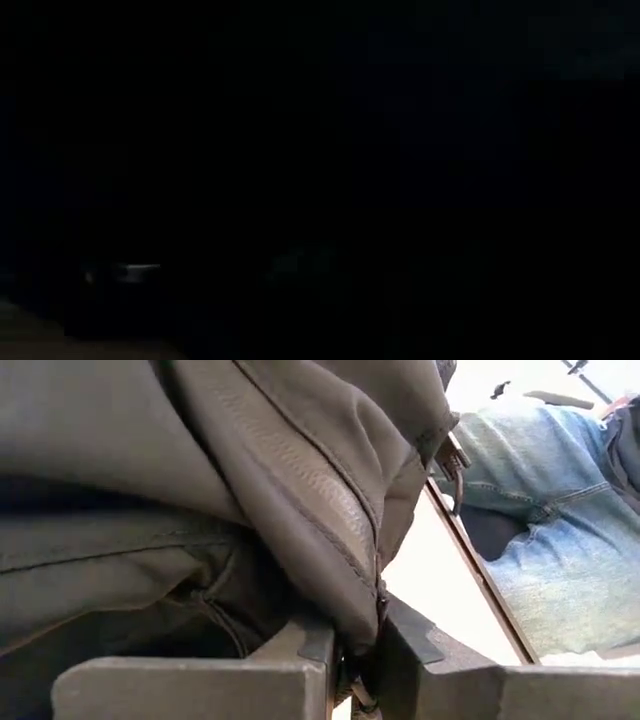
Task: Unpack backpack
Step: Close the black bag, then adjust the black bag
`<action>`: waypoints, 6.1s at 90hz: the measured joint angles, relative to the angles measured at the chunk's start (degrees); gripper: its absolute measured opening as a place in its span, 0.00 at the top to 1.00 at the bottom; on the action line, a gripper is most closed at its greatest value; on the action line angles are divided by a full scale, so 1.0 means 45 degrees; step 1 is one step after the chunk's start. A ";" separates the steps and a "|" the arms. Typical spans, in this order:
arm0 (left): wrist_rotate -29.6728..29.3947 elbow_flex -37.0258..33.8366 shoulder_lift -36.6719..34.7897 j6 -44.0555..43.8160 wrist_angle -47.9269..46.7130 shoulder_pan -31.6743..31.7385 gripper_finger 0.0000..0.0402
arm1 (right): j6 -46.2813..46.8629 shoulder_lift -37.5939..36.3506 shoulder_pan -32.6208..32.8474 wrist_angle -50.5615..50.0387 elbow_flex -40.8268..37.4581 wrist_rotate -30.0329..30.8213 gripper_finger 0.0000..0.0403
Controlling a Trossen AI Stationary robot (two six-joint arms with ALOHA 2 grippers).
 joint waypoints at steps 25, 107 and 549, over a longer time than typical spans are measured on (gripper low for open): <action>-0.0216 0.0004 0.0000 -0.0047 0.0084 0.0044 0.93 | 0.3298 -0.0292 0.0798 -0.3143 -0.0005 0.0892 1.00; 0.1575 -0.0010 -0.0034 -0.1193 -0.0751 0.0073 0.93 | 0.8554 -0.1388 0.2407 -0.9130 -0.0019 0.0998 1.00; -0.1078 -0.0029 -0.0052 -0.1527 -0.2196 0.0038 0.65 | 0.8018 -0.6867 0.6662 -0.5213 -0.8543 -0.4722 0.72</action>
